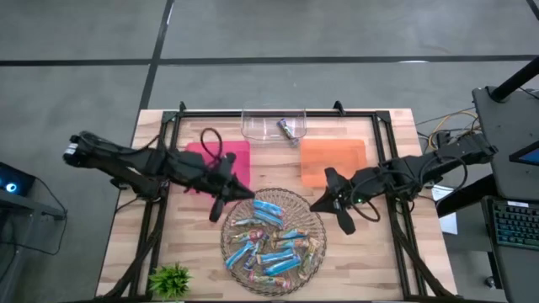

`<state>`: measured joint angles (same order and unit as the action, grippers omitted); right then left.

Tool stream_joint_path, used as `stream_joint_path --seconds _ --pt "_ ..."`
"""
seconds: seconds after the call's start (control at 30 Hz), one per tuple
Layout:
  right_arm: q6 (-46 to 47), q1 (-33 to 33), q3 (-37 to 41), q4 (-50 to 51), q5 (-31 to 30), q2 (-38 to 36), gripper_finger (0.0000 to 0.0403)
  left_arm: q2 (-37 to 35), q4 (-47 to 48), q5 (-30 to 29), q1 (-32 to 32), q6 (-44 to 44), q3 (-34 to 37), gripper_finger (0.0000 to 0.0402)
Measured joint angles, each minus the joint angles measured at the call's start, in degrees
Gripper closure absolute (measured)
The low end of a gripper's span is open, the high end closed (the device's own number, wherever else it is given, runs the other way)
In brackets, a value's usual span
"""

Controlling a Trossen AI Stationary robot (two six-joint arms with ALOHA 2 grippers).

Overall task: Pick and place Granola Bars by type
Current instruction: Put the red granola bar into the pink bin

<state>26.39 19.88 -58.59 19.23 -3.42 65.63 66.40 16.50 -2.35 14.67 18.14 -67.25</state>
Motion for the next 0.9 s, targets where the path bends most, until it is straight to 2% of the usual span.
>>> stream_joint_path --seconds 0.23,0.43,0.7,0.9 --pt "0.11 0.02 0.0 3.43 -0.02 0.0 0.0394 3.57 0.02 -0.17 5.1 3.32 -2.48 0.0397" --pt "0.11 -0.02 0.0 3.49 -0.02 -0.02 0.0394 5.03 2.41 -0.17 7.3 3.42 -7.47 0.0397" --pt "0.13 0.0 0.0 4.74 -0.04 -0.55 0.0394 10.89 25.31 -0.59 7.68 4.48 -20.43 0.0397" --pt "0.13 0.0 0.0 4.8 -0.04 -0.66 0.0394 16.44 34.88 1.76 8.31 6.58 -25.93 0.0397"
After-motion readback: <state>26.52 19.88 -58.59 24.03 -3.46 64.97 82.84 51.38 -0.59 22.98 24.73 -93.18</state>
